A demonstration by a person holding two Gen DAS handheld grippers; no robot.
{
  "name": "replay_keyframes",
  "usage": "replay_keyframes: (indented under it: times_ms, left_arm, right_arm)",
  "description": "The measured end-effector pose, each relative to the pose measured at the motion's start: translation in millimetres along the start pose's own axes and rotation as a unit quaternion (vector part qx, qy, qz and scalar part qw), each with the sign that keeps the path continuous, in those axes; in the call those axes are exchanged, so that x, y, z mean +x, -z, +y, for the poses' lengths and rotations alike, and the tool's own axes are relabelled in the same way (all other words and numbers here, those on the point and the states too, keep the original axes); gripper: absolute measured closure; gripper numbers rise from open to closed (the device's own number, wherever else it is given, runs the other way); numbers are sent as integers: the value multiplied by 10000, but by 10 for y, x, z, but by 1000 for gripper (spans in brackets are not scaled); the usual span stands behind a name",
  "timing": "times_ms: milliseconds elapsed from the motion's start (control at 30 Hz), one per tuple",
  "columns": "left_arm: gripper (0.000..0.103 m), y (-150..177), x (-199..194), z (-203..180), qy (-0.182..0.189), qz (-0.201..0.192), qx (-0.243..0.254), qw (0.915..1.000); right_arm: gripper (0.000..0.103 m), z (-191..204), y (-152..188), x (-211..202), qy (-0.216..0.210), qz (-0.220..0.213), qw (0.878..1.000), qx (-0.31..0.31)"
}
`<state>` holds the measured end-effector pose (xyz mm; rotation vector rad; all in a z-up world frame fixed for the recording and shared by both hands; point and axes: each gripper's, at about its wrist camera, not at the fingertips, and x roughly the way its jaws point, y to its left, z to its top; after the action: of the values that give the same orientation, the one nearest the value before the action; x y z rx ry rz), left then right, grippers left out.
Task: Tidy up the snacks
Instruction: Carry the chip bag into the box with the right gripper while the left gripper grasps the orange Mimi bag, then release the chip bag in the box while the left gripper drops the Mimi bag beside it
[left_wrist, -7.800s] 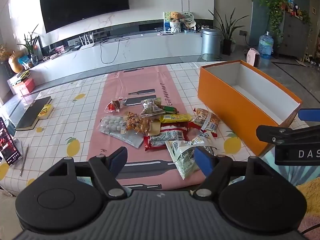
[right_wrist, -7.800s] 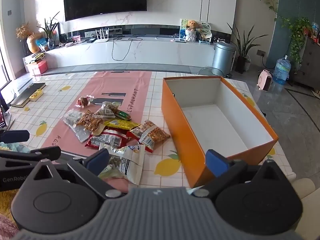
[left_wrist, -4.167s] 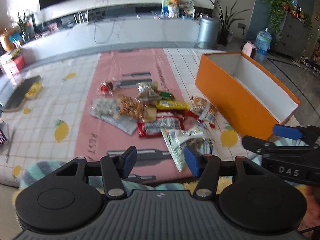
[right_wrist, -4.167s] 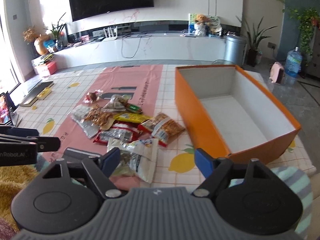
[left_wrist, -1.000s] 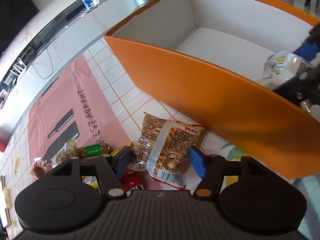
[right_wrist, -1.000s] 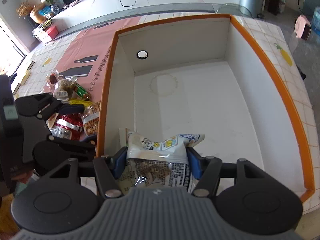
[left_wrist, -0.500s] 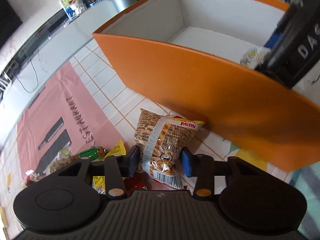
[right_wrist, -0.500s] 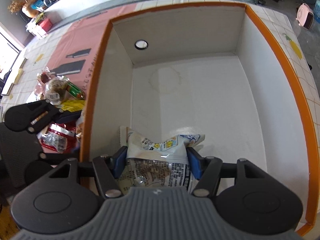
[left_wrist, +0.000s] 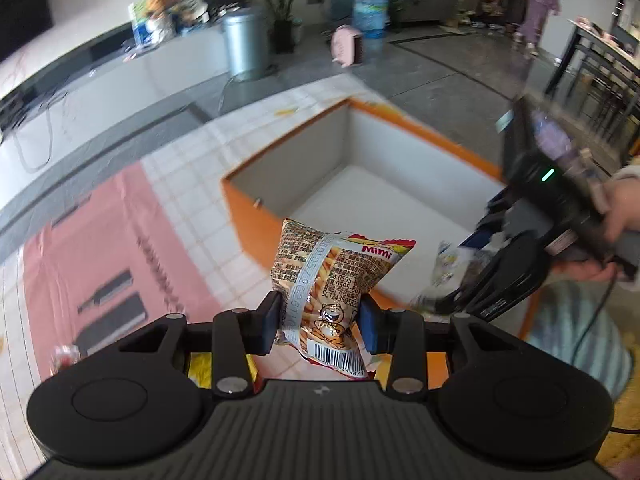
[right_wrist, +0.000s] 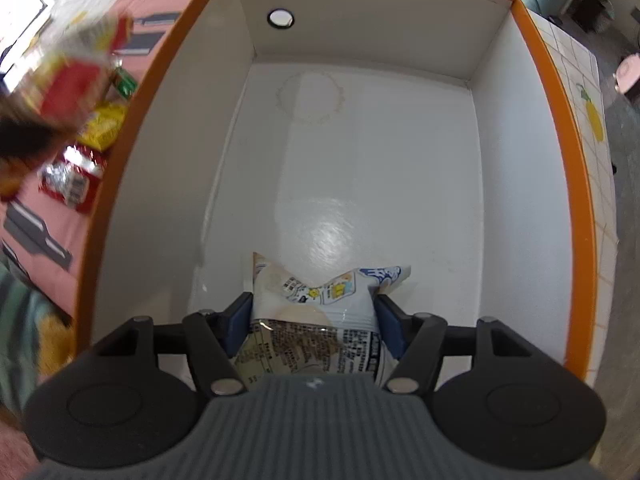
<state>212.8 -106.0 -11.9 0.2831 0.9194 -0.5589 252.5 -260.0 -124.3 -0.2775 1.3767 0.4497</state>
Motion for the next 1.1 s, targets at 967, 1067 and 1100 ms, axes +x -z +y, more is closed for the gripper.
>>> replay_keyframes:
  times_ms: [967,1067,1100]
  left_arm:
    - [57,-492,1309,-1084,1287,2607,3161,9031]
    - [57,-480,1496,-1063,1384,2918,2924,9001]
    - [57,-468,1541,-1059,1403,2981,2878,8992]
  right_arm:
    - [23,-426,411,-399,-210,-244,9977,-601]
    - [23,-446,391,-409,-204,-280,9980,-520]
    - [23,-456,400,-409,-203,-287,9982,-492]
